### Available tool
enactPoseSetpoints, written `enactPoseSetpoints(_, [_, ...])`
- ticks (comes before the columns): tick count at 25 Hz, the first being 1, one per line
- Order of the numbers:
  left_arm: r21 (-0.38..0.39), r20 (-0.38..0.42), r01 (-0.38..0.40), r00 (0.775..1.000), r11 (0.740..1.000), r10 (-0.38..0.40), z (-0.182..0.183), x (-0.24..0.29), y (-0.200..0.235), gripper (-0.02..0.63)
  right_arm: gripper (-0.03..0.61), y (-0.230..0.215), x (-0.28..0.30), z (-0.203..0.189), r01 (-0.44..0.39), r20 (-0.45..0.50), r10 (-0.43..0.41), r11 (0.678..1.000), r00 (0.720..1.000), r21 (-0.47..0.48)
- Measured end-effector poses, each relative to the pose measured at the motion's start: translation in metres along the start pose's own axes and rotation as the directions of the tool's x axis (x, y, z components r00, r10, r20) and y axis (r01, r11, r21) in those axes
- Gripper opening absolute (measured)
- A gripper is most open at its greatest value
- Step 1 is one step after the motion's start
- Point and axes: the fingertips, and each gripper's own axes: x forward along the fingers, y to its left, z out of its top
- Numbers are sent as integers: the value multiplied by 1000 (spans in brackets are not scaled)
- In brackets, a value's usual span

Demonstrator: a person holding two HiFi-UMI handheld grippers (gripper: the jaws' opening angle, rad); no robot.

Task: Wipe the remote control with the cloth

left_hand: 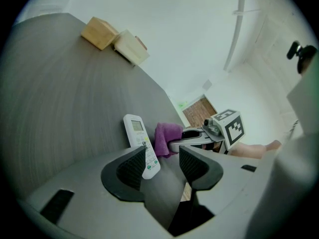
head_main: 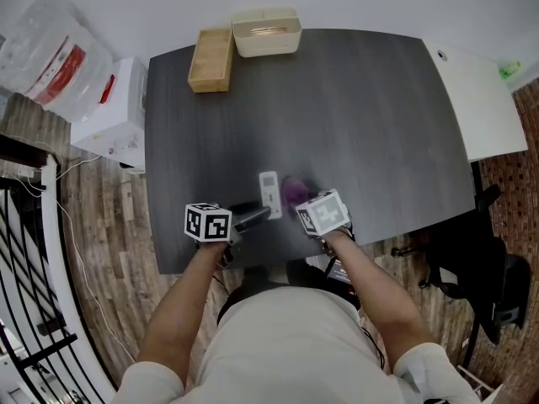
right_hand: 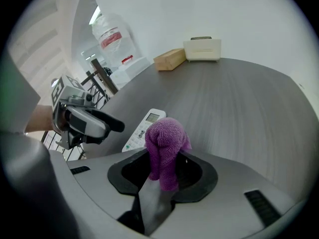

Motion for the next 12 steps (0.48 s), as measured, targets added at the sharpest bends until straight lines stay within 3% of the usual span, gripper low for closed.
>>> enactPoseSetpoints(6, [-36, 173, -8, 985, 999, 14, 15, -18, -18, 210, 132, -19, -22, 12, -16, 82, 14, 999, 997, 29])
enactPoseSetpoints(12, [-26, 254, -36, 966, 999, 41, 15, -20, -38, 210, 132, -38, -30, 8, -41, 120, 38, 999, 992, 21])
